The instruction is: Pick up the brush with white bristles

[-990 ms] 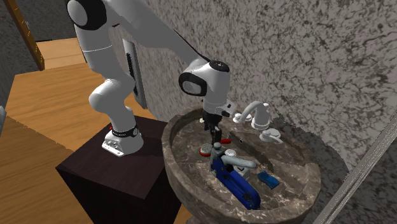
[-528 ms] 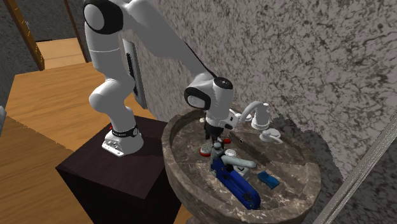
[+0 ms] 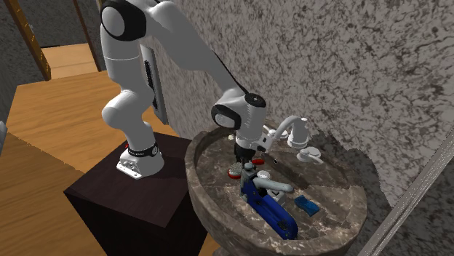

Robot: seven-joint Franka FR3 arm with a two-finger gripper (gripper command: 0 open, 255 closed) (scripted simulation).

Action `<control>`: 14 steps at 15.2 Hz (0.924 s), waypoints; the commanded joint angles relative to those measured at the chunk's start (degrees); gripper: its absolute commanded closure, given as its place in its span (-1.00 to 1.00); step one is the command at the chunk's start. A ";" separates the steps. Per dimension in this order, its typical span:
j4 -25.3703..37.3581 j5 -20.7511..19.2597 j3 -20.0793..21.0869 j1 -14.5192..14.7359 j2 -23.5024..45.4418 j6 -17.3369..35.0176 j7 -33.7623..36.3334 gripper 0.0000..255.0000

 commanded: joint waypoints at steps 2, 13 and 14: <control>-0.04 0.00 -0.02 -0.01 0.06 0.06 0.00 1.00; 0.80 -1.62 -0.31 -0.02 -4.68 -5.42 1.37 1.00; 0.98 -1.81 -0.33 -0.02 -5.30 -6.21 1.54 1.00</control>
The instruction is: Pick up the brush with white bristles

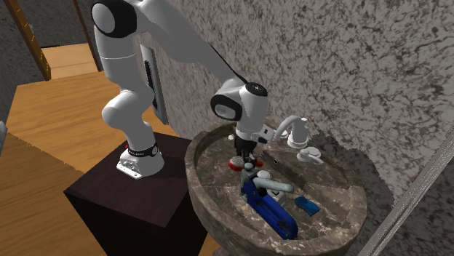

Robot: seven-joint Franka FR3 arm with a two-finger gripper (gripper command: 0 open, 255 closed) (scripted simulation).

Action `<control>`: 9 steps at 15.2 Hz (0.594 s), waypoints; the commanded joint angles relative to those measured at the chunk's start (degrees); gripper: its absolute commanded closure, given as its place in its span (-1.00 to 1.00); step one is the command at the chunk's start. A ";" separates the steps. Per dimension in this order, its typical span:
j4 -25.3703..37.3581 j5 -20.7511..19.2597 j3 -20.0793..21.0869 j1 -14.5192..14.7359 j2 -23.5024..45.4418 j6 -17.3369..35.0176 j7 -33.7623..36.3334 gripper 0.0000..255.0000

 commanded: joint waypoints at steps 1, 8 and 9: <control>0.22 -0.43 -0.08 -0.05 -1.36 -1.57 0.31 1.00; 1.67 -1.42 -0.10 -0.12 -4.88 -6.46 1.26 1.00; 1.67 -1.42 -0.10 -0.12 -4.88 -6.46 1.26 1.00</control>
